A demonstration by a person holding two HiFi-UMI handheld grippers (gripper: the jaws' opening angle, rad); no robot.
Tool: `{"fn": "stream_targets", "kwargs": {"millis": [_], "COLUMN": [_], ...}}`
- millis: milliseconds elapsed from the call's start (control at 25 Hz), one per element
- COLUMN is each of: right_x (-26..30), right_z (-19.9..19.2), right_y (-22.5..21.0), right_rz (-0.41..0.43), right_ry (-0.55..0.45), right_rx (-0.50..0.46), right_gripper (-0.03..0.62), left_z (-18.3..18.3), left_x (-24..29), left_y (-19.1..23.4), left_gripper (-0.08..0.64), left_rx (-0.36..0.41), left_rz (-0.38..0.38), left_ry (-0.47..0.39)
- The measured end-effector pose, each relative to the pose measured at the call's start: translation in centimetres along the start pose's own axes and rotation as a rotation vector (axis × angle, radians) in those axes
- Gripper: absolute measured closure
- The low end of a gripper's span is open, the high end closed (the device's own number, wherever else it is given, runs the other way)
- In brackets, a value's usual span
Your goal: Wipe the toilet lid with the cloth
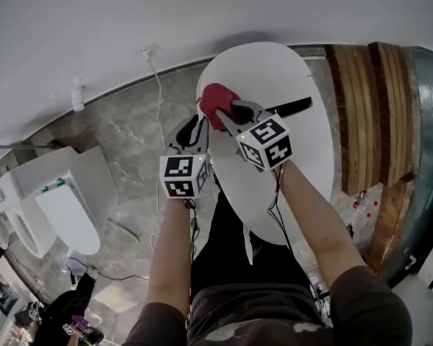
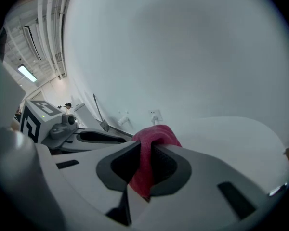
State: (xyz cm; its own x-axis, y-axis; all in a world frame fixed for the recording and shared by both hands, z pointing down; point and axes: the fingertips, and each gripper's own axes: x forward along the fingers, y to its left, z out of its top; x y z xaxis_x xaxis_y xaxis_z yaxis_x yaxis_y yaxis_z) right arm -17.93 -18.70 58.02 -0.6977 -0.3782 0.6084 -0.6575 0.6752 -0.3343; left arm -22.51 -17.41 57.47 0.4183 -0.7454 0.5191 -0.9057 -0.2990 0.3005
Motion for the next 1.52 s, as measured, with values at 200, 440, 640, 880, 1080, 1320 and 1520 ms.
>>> {"fn": "stream_targets", "kwargs": {"millis": [200,440,640,880,1080,1320,1520], "right_x": [3.5,3.8,1.5,-3.6,-8.8,-13.6,-15.0], "right_z": [0.1,2.1,2.4,1.2,-1.6,-5.6,-5.6], "right_y": [-1.6,-6.6,-11.4,-18.1,-23.2,-26.8,-26.1], "right_rz": [-0.009,-0.093,-0.143,-0.212,-0.271,-0.276,-0.21], "right_ry": [0.034,-0.012,-0.056,-0.065,-0.02,0.026,0.046], "right_rx": [-0.01,0.024,0.093,0.12,0.156,0.173,0.087], "right_gripper": [0.543,0.543,0.543,0.543,0.543,0.543,0.543], "left_z": [-0.4,-0.6,0.7,1.9,1.7,1.4,0.6], "left_x": [1.4,2.6,4.0,5.4,7.1,8.4,7.5], "left_y": [1.4,1.4,-1.0,-5.3,-9.6,-14.2,-15.5], "left_gripper": [0.483,0.483,0.483,0.483,0.483,0.483,0.483], "left_rx": [-0.006,-0.008,0.004,0.026,0.029,-0.018,-0.04], "left_rz": [-0.002,-0.006,-0.012,-0.011,-0.003,0.027,0.09], "left_ry": [0.027,0.032,0.007,-0.013,-0.016,-0.055,-0.073]}}
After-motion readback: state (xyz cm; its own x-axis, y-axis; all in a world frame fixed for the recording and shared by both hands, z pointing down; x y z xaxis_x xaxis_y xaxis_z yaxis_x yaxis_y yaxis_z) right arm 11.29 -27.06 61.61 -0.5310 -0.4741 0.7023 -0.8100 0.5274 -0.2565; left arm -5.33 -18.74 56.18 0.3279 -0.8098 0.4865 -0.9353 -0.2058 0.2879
